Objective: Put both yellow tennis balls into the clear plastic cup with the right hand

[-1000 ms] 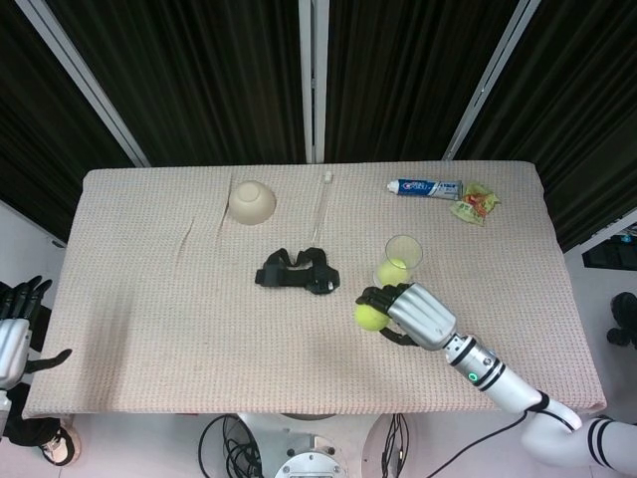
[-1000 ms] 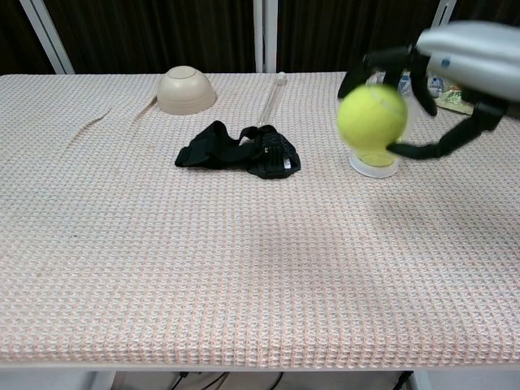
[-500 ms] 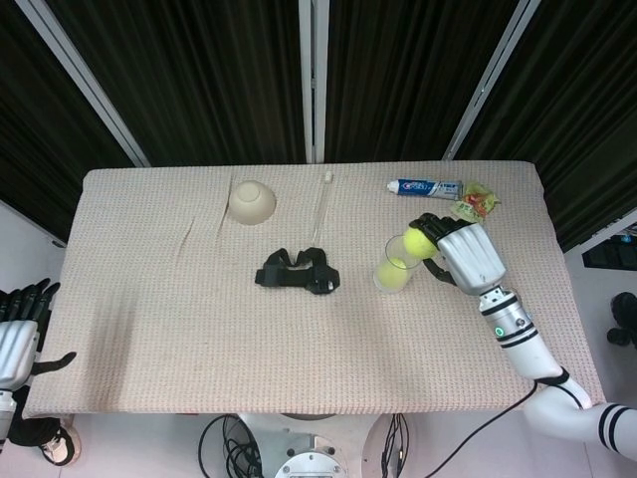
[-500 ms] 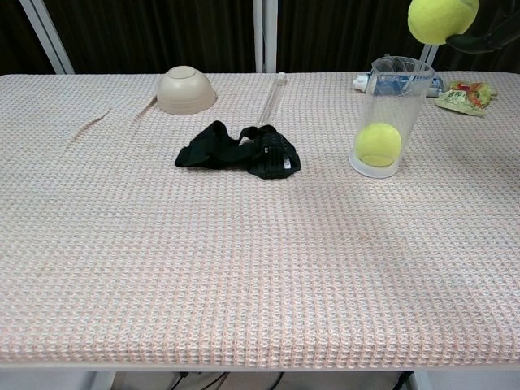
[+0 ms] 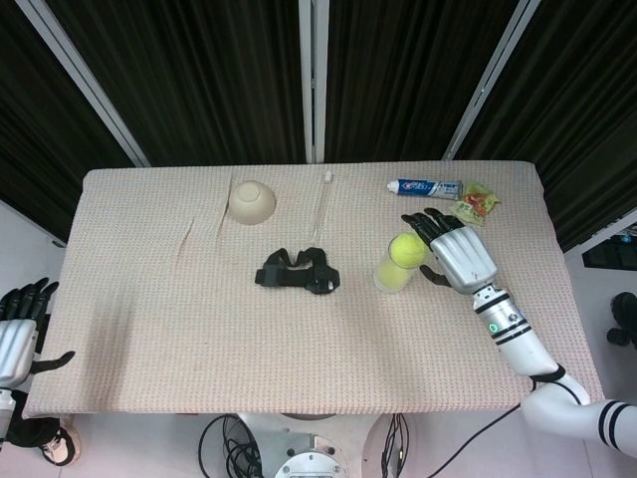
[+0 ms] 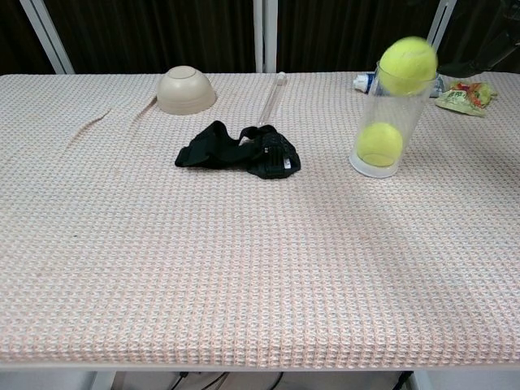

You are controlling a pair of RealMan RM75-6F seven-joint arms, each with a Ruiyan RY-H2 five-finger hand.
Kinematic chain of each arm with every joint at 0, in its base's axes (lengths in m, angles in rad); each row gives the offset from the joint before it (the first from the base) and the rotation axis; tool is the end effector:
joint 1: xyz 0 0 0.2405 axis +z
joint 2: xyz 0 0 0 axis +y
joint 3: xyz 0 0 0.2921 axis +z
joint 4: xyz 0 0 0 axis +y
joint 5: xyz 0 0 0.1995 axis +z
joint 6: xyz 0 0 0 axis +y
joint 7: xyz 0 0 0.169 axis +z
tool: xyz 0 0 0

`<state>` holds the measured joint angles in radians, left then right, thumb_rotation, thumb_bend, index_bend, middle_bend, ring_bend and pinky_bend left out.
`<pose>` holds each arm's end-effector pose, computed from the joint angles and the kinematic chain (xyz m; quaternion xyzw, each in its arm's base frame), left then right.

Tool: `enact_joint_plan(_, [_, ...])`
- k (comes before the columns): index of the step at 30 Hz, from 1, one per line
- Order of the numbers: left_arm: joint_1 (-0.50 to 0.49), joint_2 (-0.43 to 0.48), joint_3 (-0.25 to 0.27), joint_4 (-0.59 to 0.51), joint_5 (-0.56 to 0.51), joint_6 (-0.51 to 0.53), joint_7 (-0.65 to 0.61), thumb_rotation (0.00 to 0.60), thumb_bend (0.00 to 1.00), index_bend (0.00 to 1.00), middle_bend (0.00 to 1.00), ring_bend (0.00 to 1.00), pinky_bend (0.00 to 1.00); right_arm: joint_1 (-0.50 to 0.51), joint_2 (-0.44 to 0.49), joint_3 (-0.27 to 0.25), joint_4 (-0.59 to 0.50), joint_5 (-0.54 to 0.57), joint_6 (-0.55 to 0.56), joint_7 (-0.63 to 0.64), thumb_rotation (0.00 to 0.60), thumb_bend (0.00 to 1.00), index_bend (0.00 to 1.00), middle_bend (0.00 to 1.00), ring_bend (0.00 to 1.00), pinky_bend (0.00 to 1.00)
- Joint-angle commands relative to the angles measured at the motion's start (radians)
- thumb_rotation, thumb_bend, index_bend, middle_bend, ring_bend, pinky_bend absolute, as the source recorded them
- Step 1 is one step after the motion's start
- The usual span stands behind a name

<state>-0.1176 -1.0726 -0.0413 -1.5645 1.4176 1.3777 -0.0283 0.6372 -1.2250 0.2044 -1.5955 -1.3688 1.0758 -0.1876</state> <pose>-0.3645 0.2176 0.1954 -0.6019 -0.4097 -0.3339 0.5987 -0.1862 -0.3861 0.1168 0.7301 -0.2783 0.4195 0.4621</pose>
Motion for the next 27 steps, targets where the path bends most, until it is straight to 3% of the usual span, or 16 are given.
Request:
enact_joint_plan(1, [0.0, 0.0, 0.001, 0.0, 0.002, 0.001, -0.002, 0.6, 0.09, 0.01, 0.0, 0.0, 0.0, 0.0, 0.016, 0.001, -0.024, 0.006, -0.003, 0.004, 0.6, 0.13, 0.0, 0.01, 0.0, 0.15])
enact_joint_plan(7, [0.002, 0.001, 0.004, 0.001, 0.015, 0.008, -0.002, 0.6, 0.09, 0.01, 0.0, 0.0, 0.0, -0.064, 0.054, -0.025, -0.063, -0.064, 0.11, 0.022, 0.6, 0.12, 0.0, 0.01, 0.0, 0.14])
enact_joint_plan(11, [0.005, -0.006, 0.005, 0.019, 0.044, 0.037, -0.02, 0.6, 0.09, 0.01, 0.0, 0.0, 0.0, -0.195, 0.076, -0.101, -0.044, -0.135, 0.285, -0.05, 0.6, 0.12, 0.0, 0.0, 0.0, 0.06])
enact_joint_plan(14, [0.007, -0.013, 0.005, 0.032, 0.057, 0.05, -0.033, 0.6, 0.09, 0.01, 0.0, 0.0, 0.0, -0.309, 0.068, -0.156, -0.001, -0.114, 0.385, -0.128, 0.6, 0.12, 0.0, 0.0, 0.0, 0.0])
enact_joint_plan(20, [0.01, -0.031, 0.005, 0.054, 0.088, 0.084, -0.037, 0.6, 0.09, 0.01, 0.0, 0.0, 0.0, -0.471, 0.05, -0.202, 0.05, -0.025, 0.486, -0.095, 0.6, 0.14, 0.0, 0.0, 0.0, 0.0])
enact_joint_plan(27, [0.014, -0.04, 0.008, 0.06, 0.092, 0.092, -0.021, 0.6, 0.09, 0.01, 0.0, 0.0, 0.0, -0.521, 0.053, -0.211, 0.088, -0.064, 0.522, -0.033, 0.6, 0.14, 0.0, 0.0, 0.0, 0.0])
